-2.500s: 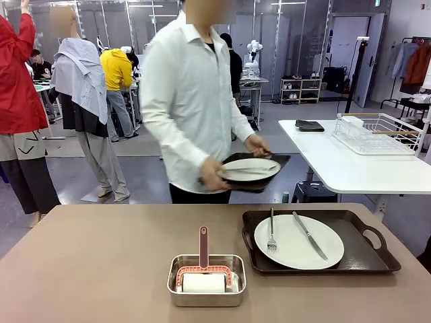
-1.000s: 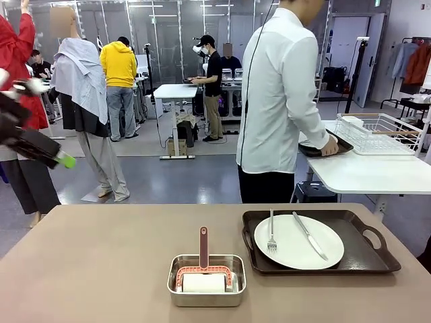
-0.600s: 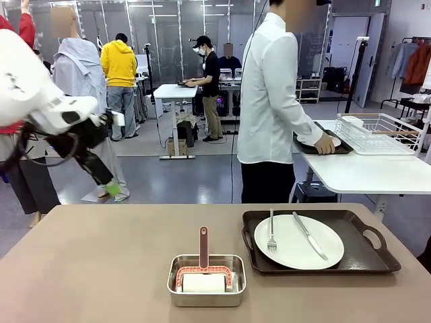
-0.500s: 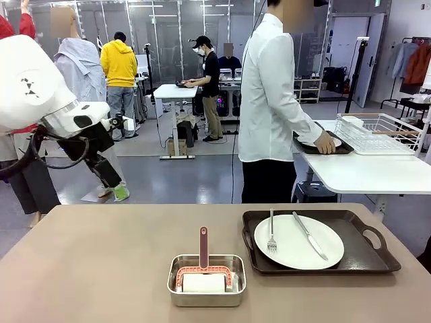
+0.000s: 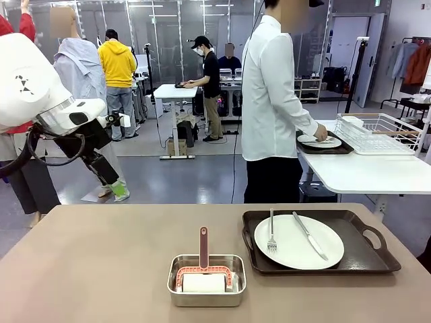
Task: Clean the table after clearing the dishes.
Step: When the left (or right) Handle tray is removed, use the left hand (or right hand) to clean the left (or right) side of the table with the Lint Roller.
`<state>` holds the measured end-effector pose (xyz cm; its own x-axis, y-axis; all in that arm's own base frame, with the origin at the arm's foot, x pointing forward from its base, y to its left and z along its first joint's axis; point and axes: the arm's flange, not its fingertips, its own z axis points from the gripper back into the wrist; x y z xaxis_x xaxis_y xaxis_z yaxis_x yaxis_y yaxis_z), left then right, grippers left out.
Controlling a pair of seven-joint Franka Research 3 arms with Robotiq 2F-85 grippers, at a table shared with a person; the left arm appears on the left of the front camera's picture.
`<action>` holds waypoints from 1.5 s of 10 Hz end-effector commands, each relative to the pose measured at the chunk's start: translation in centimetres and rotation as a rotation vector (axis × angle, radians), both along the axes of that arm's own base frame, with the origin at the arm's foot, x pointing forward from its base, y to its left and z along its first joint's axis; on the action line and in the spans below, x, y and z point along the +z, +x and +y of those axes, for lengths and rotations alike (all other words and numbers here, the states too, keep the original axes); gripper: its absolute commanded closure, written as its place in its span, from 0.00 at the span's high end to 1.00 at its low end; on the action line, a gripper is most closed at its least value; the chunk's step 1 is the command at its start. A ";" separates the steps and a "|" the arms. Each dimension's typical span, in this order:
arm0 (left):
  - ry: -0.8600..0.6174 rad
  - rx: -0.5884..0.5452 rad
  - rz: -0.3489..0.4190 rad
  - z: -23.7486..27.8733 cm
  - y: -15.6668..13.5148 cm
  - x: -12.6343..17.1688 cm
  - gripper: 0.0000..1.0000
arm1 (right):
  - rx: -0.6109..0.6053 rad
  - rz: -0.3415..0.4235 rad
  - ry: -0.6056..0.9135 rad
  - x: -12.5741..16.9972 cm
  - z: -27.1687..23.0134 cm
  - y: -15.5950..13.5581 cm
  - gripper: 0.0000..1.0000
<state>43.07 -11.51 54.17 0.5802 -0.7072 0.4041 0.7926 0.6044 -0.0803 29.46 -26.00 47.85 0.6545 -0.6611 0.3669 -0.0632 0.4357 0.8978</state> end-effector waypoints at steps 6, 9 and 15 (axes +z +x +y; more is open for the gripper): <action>0.158 -0.608 0.100 -12.2 6.6 -0.3 1.00 | 0.000 -0.030 -0.006 0.0 0.0 -0.1 1.00; 0.296 -0.729 0.283 -20.4 11.9 -1.2 1.00 | 0.000 -0.030 -0.006 0.0 0.0 -0.1 1.00; 0.251 -0.713 0.498 -25.1 19.4 -8.0 1.00 | 0.000 -0.030 -0.006 0.0 0.0 -0.1 1.00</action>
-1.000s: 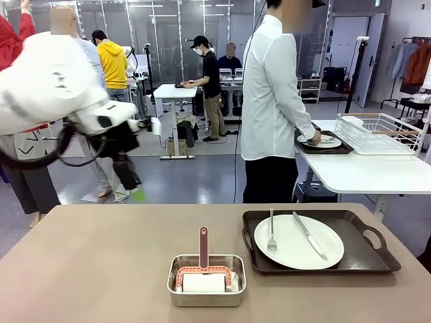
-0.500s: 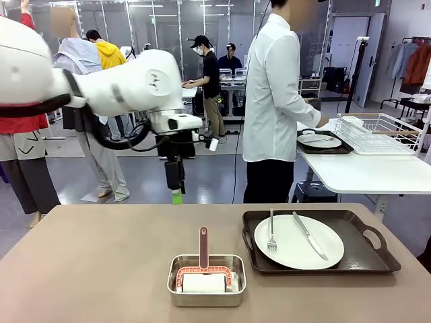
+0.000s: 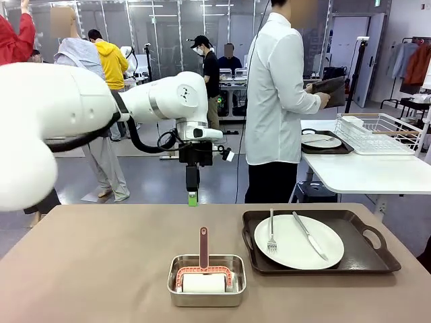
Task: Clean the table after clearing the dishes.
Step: When the left (or right) Handle tray is removed, use the left hand (or right hand) to clean the left (or right) side of the table with the Lint Roller.
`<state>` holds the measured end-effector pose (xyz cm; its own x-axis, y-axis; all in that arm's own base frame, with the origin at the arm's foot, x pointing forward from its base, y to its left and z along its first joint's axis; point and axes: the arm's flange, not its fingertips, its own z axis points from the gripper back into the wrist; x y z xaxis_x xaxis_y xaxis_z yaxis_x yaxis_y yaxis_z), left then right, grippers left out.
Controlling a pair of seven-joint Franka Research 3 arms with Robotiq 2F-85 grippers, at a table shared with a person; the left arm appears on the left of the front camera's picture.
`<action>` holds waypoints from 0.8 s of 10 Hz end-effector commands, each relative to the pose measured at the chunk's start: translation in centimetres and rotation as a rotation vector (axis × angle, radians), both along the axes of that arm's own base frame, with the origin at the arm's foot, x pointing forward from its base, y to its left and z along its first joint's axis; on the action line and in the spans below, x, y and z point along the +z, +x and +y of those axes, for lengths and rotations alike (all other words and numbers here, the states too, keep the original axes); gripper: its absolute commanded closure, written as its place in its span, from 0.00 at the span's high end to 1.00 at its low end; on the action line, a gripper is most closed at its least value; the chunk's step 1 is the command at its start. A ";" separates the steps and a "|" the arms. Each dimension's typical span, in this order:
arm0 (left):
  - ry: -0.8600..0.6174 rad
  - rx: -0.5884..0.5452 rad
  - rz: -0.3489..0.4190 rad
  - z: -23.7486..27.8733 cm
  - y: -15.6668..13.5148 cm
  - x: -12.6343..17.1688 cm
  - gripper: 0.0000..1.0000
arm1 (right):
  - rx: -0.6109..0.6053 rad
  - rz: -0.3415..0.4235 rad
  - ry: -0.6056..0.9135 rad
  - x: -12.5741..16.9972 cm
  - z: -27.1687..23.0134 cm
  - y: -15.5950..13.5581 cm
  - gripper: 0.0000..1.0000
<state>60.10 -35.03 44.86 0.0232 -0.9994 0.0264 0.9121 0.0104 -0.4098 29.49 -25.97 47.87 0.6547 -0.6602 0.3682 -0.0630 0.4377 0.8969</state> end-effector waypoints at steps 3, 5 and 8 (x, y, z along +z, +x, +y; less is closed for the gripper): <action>-0.046 0.001 0.096 -2.4 3.6 -1.3 1.00 | 0.000 -0.031 -0.004 0.0 0.0 -0.1 1.00; -0.062 0.045 0.168 -2.7 3.5 -3.2 1.00 | 0.000 -0.031 -0.004 0.0 0.0 -0.1 1.00; -0.055 0.027 0.252 -3.3 2.5 -5.6 1.00 | 0.000 -0.031 -0.004 0.0 0.0 -0.1 1.00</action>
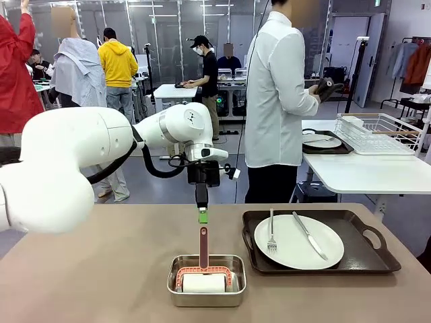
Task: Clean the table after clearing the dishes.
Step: When the left (or right) Handle tray is removed, use the left hand (or right hand) to clean the left (or right) side of the table with the Lint Roller.
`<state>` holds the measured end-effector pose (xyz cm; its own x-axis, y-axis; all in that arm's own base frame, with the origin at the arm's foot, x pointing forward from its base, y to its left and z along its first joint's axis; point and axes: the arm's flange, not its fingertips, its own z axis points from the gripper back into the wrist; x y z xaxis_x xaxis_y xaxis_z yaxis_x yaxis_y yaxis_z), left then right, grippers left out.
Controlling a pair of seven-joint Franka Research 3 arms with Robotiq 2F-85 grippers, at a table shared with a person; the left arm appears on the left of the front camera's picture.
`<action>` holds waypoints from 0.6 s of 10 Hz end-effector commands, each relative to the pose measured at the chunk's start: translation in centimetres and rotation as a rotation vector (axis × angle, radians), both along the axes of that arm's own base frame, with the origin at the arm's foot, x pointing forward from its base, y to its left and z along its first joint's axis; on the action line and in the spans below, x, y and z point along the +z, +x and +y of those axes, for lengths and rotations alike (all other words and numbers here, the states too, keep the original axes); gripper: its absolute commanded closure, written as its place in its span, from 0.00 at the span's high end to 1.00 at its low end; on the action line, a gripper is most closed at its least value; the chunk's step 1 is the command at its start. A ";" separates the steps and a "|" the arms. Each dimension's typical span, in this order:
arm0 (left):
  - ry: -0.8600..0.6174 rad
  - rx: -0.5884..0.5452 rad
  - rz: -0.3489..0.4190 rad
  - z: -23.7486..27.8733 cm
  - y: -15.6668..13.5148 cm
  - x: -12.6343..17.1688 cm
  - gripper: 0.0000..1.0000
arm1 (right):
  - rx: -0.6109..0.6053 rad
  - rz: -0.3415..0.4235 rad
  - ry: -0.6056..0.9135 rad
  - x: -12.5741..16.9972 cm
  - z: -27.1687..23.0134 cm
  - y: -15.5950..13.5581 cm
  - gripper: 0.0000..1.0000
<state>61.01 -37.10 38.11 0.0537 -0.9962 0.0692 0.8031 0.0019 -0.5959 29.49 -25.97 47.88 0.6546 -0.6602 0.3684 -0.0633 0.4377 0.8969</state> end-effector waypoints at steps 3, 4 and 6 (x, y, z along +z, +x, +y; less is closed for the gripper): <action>0.018 0.030 0.079 -1.2 0.7 -0.6 1.00 | 0.000 -0.030 -0.004 0.0 0.0 -0.1 1.00; 0.030 0.007 0.094 -1.2 0.0 -1.1 1.00 | 0.000 -0.030 -0.004 0.0 0.0 -0.1 1.00; 0.038 0.009 0.119 -1.1 -0.9 -2.0 1.00 | 0.000 -0.030 -0.004 0.0 0.0 -0.1 1.00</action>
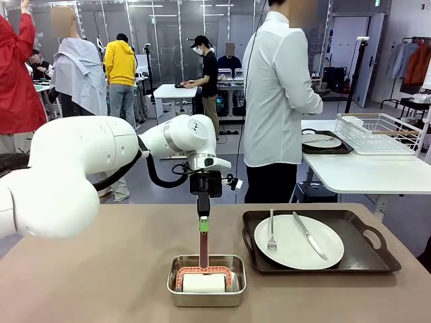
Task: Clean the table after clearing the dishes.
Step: When the left (or right) Handle tray is removed, use the left hand (or right hand) to clean the left (or right) side of the table with the Lint Roller.
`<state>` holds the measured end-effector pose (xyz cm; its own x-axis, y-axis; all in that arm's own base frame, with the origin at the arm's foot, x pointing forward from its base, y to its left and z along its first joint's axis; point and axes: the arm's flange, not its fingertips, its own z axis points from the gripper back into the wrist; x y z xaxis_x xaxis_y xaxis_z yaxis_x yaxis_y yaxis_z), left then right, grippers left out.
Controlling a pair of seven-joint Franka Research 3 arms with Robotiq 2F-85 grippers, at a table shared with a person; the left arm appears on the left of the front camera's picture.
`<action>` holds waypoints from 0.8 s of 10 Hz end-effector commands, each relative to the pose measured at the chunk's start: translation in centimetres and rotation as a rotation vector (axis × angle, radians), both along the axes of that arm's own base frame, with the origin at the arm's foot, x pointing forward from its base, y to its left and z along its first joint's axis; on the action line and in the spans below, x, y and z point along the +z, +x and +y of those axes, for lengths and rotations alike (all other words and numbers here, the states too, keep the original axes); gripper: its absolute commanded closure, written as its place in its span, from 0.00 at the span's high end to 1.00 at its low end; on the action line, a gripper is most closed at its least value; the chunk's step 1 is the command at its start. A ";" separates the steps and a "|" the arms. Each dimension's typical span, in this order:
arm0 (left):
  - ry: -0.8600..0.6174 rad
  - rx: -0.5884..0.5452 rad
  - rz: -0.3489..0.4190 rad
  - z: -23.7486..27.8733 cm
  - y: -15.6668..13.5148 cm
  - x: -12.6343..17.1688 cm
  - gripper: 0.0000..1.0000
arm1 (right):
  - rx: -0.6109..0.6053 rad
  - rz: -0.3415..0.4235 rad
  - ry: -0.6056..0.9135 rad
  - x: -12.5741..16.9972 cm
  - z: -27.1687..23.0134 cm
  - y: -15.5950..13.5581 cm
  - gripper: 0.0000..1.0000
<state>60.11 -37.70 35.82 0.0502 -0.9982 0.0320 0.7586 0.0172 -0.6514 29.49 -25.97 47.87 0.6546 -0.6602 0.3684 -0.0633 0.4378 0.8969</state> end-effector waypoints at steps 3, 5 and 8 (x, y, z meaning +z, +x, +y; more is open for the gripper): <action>-0.001 0.017 0.065 -0.2 -0.8 -1.1 1.00 | 0.000 -0.030 -0.004 0.0 0.0 -0.1 1.00; -0.012 -0.001 0.066 -0.2 -1.6 -1.5 1.00 | 0.000 -0.030 -0.004 0.0 0.0 -0.1 1.00; 0.001 -0.007 0.065 -0.2 -2.2 -1.8 0.37 | 0.000 -0.030 -0.004 0.0 0.0 -0.1 1.00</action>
